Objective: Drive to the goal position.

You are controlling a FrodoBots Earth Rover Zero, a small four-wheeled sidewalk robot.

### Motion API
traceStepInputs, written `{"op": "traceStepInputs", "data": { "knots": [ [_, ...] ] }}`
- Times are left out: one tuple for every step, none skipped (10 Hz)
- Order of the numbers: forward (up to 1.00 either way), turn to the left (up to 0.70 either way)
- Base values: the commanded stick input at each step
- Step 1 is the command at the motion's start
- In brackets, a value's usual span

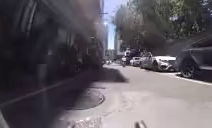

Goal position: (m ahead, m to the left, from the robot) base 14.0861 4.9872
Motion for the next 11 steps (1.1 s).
{"op": "traceStepInputs", "data": {
  "knots": [
    [0.7, 0.0],
    [0.7, 0.0],
    [0.7, 0.0],
    [0.7, 0.0],
    [0.7, 0.0],
    [0.7, 0.0],
    [0.7, 0.0],
    [0.7, 0.0],
    [0.7, 0.0],
    [0.7, 0.0],
    [0.7, 0.0]
  ]
}}
